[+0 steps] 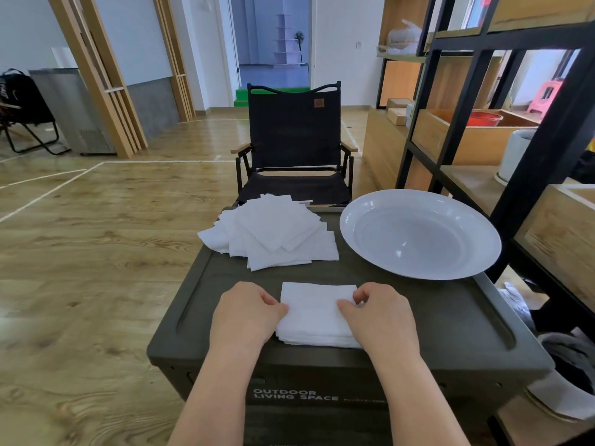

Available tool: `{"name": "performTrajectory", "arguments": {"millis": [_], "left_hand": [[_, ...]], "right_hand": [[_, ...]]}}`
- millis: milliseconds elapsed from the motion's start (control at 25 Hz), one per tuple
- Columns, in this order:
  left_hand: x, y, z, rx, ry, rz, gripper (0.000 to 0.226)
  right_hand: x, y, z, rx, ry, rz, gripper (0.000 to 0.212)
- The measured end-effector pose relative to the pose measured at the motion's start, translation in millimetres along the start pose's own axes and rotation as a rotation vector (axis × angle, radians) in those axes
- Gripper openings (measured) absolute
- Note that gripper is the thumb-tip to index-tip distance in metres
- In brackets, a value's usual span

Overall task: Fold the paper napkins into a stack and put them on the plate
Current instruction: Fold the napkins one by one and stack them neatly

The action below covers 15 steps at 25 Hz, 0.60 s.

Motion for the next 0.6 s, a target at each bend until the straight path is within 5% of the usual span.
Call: {"name": "performTrajectory", "arguments": {"millis": [120,280,440,600], "left_hand": [[0.0,3.8,-2.7,-0.033,-0.045,-0.066,0.009],[-27.3,35.6,-40.2,-0.115,-0.346,-0.49,0.021],[-77.3,13.5,-61.4,-0.324,-0.446,-0.408,0.042],[-81.1,12.9,-63.9,-0.391,-0.498,-0.474,0.022]], "right_hand": [[1.4,1.9,-0.5,-0.008,-0.027,-0.005,0.02],[5.3,25.2,9.4,-0.212,0.038,-0.226,0.04],[3.6,32.8,15.8,-0.328,0.143,-0.29,0.032],[-2.8,30.7,14.3,-0.37,0.162,-0.262,0.031]]}}
Point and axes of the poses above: each hand's wrist, its own x-axis away from the middle knuckle, its own y-axis out of the back of the hand, z = x × y, the point moved 8 cm from there along -x, towards the middle knuckle, and after that the axes turned 4 degrees about -z, right-handed, at the moved point
